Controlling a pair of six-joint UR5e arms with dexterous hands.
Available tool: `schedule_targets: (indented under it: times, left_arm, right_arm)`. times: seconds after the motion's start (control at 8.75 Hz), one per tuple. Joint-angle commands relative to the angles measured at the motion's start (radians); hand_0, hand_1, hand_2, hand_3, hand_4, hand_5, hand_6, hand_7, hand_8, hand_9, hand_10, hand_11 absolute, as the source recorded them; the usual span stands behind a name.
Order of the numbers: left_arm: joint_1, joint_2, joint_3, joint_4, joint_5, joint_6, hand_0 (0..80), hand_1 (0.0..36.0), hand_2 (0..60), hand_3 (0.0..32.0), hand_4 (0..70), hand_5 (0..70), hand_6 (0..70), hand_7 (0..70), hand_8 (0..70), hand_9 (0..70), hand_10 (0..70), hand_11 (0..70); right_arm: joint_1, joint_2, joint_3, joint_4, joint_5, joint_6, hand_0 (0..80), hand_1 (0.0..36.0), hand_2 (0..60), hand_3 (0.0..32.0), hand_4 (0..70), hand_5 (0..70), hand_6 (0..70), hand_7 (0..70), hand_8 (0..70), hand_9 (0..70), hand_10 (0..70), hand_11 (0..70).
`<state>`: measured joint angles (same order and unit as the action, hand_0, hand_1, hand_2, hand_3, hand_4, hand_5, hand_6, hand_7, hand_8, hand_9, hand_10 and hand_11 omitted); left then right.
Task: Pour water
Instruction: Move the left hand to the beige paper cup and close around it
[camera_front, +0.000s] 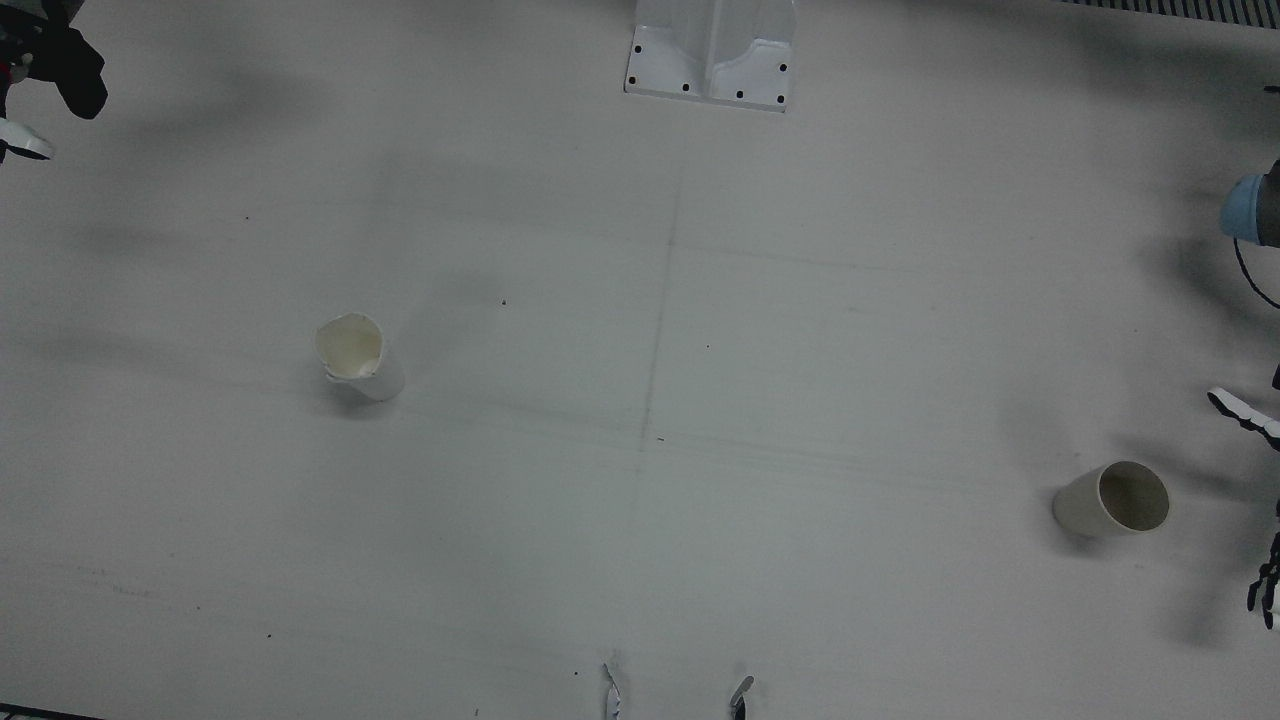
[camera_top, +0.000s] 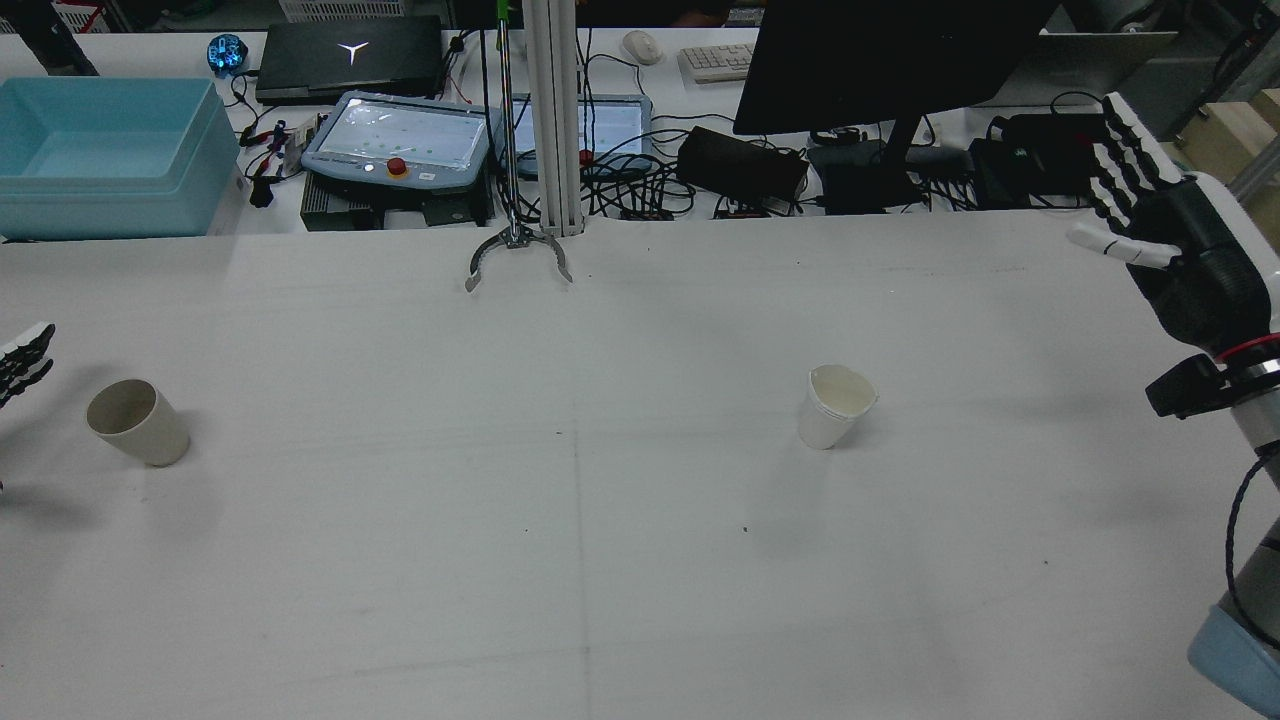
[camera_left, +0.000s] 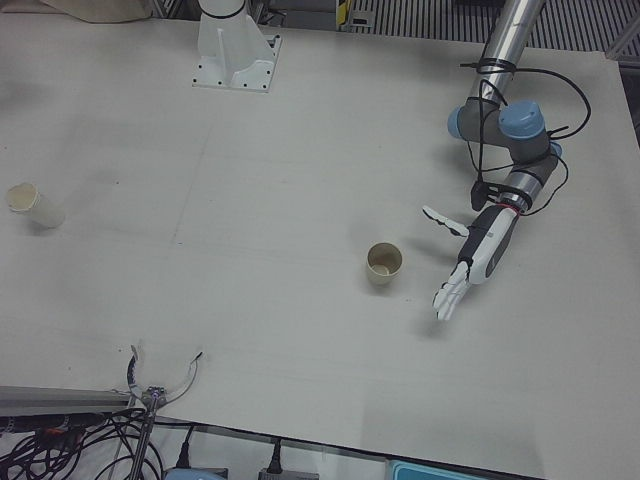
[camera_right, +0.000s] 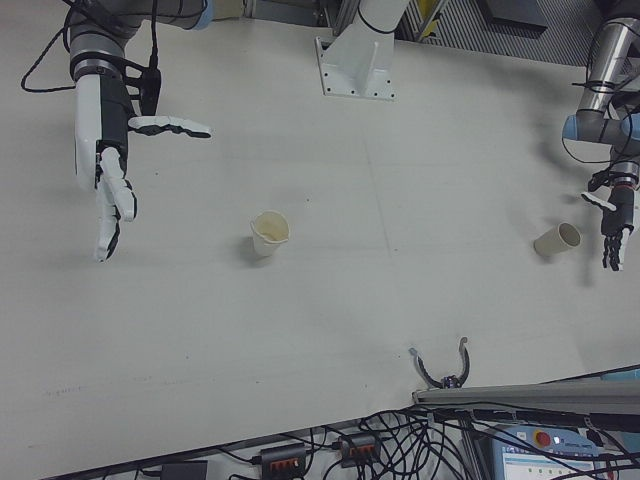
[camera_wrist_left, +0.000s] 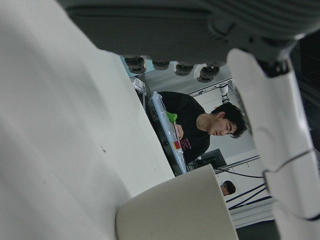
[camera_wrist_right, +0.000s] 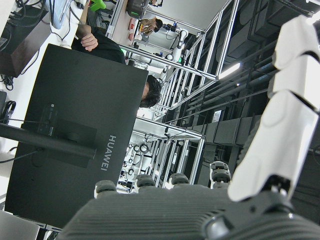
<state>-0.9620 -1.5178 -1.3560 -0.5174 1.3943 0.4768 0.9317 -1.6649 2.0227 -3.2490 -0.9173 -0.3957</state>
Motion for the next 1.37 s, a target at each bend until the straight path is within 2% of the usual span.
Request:
schedule_targets:
  times: [0.0, 0.23, 0.46, 0.8, 0.91, 1.03, 1.14, 1.26]
  left_arm:
    - [0.017, -0.027, 0.009, 0.013, -0.004, 0.002, 55.5, 12.8, 0.0, 0.0, 10.1, 0.0, 3.0, 0.9, 0.0, 0.0, 2.5, 5.8]
    - [0.057, -0.062, 0.044, 0.023, -0.029, -0.001, 56.9, 13.6, 0.0, 0.0, 11.4, 0.0, 3.4, 1.0, 0.0, 0.0, 2.9, 6.4]
    - [0.071, -0.081, 0.060, 0.025, -0.029, -0.001, 53.9, 11.8, 0.0, 0.0, 11.3, 0.0, 3.1, 0.8, 0.0, 0.0, 2.8, 6.0]
    - [0.085, -0.085, 0.060, 0.026, -0.029, -0.001, 53.5, 10.8, 0.0, 0.0, 13.9, 0.0, 3.6, 1.1, 0.0, 0.0, 2.8, 5.9]
    - [0.089, -0.090, 0.060, 0.031, -0.029, -0.001, 55.9, 11.9, 0.0, 0.0, 16.6, 0.0, 3.9, 1.0, 0.0, 0.0, 2.7, 5.9]
    - [0.097, -0.091, 0.057, 0.036, -0.029, -0.003, 61.0, 15.4, 0.0, 0.0, 17.7, 0.0, 4.5, 1.4, 0.0, 0.0, 3.1, 6.8]
    - [0.097, -0.093, 0.054, 0.042, -0.029, -0.004, 64.6, 17.1, 0.0, 0.0, 19.0, 0.0, 4.9, 1.9, 0.0, 0.0, 3.2, 7.2]
    - [0.097, -0.102, 0.051, 0.051, -0.029, -0.007, 64.1, 16.7, 0.0, 0.0, 20.6, 0.0, 5.1, 1.9, 0.0, 0.0, 3.1, 7.0]
  right_arm:
    - [-0.002, 0.002, 0.001, 0.000, 0.000, -0.002, 47.1, 16.7, 14.6, 16.4, 0.0, 4.7, 3.3, 0.4, 2.3, 1.9, 0.0, 0.0]
    - [-0.002, 0.002, -0.001, 0.000, 0.000, -0.002, 47.0, 16.4, 15.0, 15.6, 0.0, 4.6, 3.8, 0.8, 2.4, 2.1, 0.0, 0.0]
    - [-0.001, 0.002, -0.002, 0.002, 0.000, -0.002, 46.9, 16.4, 15.5, 15.2, 0.0, 4.7, 4.3, 1.7, 2.5, 2.3, 0.0, 0.0]
    - [-0.004, 0.002, -0.002, 0.002, 0.000, -0.002, 46.9, 16.6, 16.1, 14.2, 0.0, 4.7, 4.5, 1.6, 2.5, 2.3, 0.0, 0.0]
    - [-0.004, 0.002, -0.002, 0.002, 0.000, -0.003, 46.9, 16.6, 16.4, 14.0, 0.0, 4.7, 4.7, 1.7, 2.6, 2.4, 0.0, 0.0]
    - [-0.004, 0.002, -0.002, 0.002, 0.000, -0.002, 46.9, 16.6, 16.6, 14.2, 0.0, 4.8, 4.7, 1.9, 2.7, 2.6, 0.0, 0.0]
    - [-0.004, 0.002, -0.002, 0.002, 0.000, -0.003, 46.8, 16.5, 16.8, 14.4, 0.0, 4.7, 4.8, 2.0, 2.5, 2.3, 0.0, 0.0]
    - [-0.005, 0.002, -0.004, 0.002, 0.000, -0.002, 46.7, 16.3, 16.7, 14.2, 0.0, 4.6, 4.9, 2.0, 2.5, 2.3, 0.0, 0.0]
